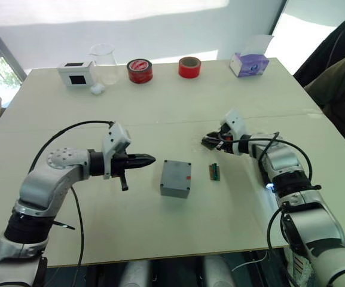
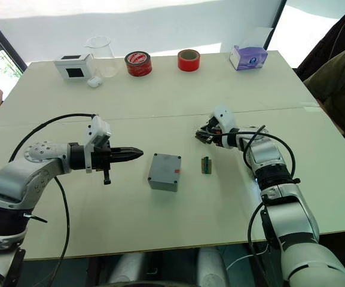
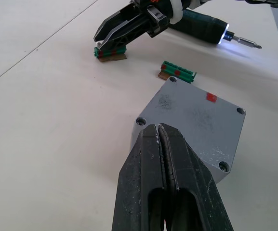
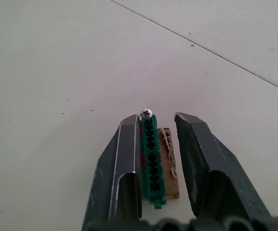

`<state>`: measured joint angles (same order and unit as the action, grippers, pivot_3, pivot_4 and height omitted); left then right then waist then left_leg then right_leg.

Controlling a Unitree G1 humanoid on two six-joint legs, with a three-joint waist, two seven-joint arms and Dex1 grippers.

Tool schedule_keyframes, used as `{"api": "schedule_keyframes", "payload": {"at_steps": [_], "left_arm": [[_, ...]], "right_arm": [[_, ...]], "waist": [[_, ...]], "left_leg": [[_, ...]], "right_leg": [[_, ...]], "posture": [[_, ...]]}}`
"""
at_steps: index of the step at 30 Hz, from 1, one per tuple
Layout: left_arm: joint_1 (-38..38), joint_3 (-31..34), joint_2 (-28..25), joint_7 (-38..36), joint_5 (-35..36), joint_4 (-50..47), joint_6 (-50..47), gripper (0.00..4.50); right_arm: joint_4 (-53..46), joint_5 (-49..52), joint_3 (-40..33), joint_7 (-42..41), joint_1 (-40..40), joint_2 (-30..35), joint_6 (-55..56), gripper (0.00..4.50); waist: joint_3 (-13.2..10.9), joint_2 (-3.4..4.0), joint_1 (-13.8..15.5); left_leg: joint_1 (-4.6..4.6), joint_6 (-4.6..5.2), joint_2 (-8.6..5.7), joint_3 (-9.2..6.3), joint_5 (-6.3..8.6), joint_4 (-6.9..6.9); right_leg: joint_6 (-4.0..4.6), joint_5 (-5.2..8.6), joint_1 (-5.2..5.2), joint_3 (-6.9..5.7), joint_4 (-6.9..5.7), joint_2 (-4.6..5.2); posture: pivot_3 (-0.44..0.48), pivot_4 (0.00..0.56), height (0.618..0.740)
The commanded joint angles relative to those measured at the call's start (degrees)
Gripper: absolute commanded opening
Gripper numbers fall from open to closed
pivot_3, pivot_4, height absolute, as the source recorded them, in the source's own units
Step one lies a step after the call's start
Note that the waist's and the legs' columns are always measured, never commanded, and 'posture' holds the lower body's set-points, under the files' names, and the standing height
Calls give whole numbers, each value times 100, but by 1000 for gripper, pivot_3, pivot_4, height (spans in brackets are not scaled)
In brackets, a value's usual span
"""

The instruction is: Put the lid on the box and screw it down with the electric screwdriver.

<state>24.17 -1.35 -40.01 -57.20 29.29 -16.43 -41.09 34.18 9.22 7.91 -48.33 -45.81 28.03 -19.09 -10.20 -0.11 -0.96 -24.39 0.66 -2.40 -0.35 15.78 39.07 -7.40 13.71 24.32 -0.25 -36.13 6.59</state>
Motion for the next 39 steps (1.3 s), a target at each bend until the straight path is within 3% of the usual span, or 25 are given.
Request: {"api": "schedule_keyframes", "payload": {"at_steps": [1, 4, 8, 18, 25, 31, 34, 39], "left_arm": [[-26, 122, -73, 22, 83, -133, 36, 0], [-37, 84, -78, 17, 46, -92, 69, 0], [-54, 61, -77, 16, 22, -80, 91, 0], [-60, 45, -76, -4, 28, -69, 88, 0], [-17, 67, -33, -12, 102, -73, 50, 0], [-99, 234, -279, -180, 499, -429, -280, 0], [-215, 229, -544, -316, 609, -660, -342, 0], [-258, 144, -670, -375, 696, -744, -338, 0]], "right_arm": [[-36, -17, -165, -49, -178, -19, 117, 1070], [-35, -17, -183, -59, -171, -46, 130, 1070], [-24, -40, -184, -54, -154, -63, 169, 12], [-232, 12, -306, -81, -118, -8, 190, 12], [-904, 213, -613, -213, -59, 173, 2, 12], [-3438, 862, -870, -345, 869, 549, -1039, 12], [-5035, 1291, -906, -211, 1763, 693, -1730, 12], [-6054, 1521, -867, 157, 2418, 668, -2251, 12]], "waist": [[0, 0, 12], [0, 0, 11], [0, 0, 8], [0, 0, 11], [-1, 2, 11], [-1, 1, 31], [0, 2, 30], [0, 2, 35]], "left_leg": [[0, 0, 0, 0, 0, 0], [0, 0, -1, 0, 0, 0], [0, 0, -1, 0, 0, 0], [0, 0, -1, 0, 0, 0], [0, 0, -1, 0, 0, 0], [-2, 2, -1, -3, 1, -1], [-1, 18, 0, -3, 11, -1], [0, 37, 0, -1, 22, 5]], "right_leg": [[0, 0, 0, 0, 0, 0], [0, 0, 0, 1, 0, 0], [0, 0, 0, 1, 0, 0], [0, 0, 0, 1, 0, 0], [0, 0, 0, 1, 0, 0], [0, 0, 0, 1, -2, 2], [0, 0, 0, 1, -2, 2], [0, 0, -1, 3, -2, 4]], "posture": [[0, 150, 740], [0, 150, 740], [0, 150, 740], [0, 150, 740], [0, 150, 740], [0, 150, 740], [0, 150, 740], [0, 150, 740]]}}
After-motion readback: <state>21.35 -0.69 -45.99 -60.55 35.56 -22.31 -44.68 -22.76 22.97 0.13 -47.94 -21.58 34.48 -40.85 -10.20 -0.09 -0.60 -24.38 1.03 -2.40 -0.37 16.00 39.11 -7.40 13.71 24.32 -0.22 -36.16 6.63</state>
